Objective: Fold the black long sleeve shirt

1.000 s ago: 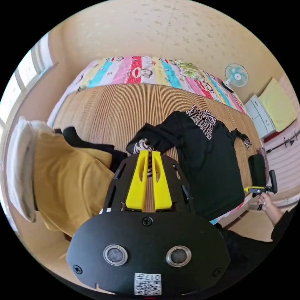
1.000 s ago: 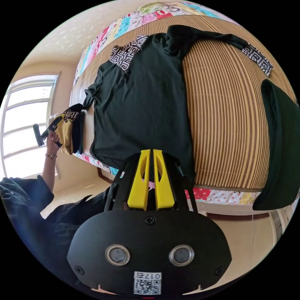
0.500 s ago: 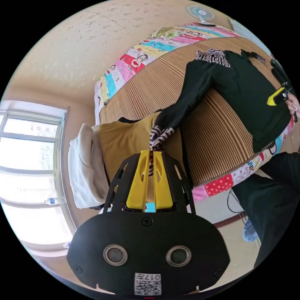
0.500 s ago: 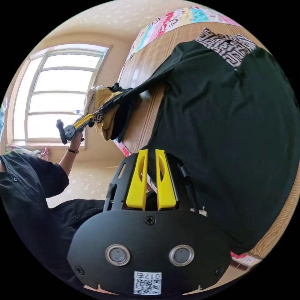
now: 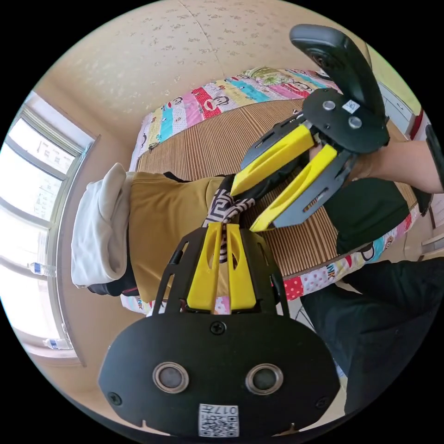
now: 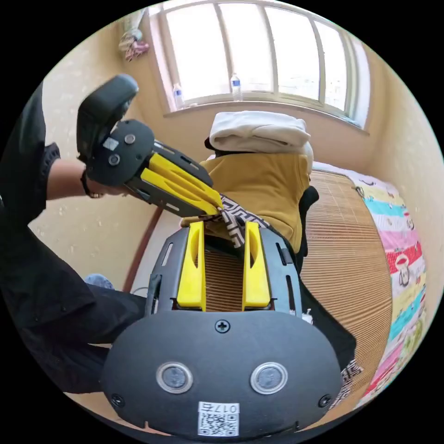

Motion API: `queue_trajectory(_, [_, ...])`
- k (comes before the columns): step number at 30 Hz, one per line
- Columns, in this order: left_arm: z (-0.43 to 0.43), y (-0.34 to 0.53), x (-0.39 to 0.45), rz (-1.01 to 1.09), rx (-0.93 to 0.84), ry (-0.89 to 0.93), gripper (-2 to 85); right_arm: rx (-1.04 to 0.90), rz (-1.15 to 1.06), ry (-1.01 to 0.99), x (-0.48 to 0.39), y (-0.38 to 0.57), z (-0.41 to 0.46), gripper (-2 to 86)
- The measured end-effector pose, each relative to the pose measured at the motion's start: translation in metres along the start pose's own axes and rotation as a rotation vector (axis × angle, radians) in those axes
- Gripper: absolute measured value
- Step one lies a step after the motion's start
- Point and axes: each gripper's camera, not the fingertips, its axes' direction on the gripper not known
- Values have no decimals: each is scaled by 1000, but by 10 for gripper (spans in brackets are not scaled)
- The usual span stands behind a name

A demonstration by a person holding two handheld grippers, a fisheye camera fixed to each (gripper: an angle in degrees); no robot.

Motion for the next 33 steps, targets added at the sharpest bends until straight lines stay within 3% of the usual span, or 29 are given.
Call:
queue_trajectory(4, [-3, 10, -28, -86, 25, 37, 5, 13, -100, 112, -22, -13, 23, 59])
queue_trajectory(9, [-30, 29, -71, -343, 161, -68, 2, 113, 179, 66, 24, -13, 15, 18])
queue_trajectory(12, [-36, 29, -77, -378, 252, -83, 10, 344, 492, -60, 93, 17, -29, 13])
queue_trajectory(14, [-24, 21, -75, -380, 256, -32, 18, 614, 708, -173, 147, 74, -75, 11])
queue_trajectory(18, [18, -9, -66, -393, 267, 282, 47, 1035, 922, -201, 196, 203, -141, 10])
queue_trajectory(20, [37, -24, -56, -385, 271, 402, 50, 1208, 1012, -82, 197, 300, -177, 11])
queue_trajectory(24, [88, -62, -29, -360, 235, 566, 53, 1240, 1207, 201, 167, 442, -203, 12])
queue_trajectory(27, [132, -88, -10, -341, 183, 632, 62, 1033, 1475, 406, 138, 541, -192, 16])
queue_trajectory(29, [160, -104, -3, -351, 140, 666, 69, 900, 1685, 375, 124, 607, -167, 24])
queue_trajectory(33, [214, -143, -11, -434, 100, 707, 90, 935, 1768, 224, 110, 657, -149, 45])
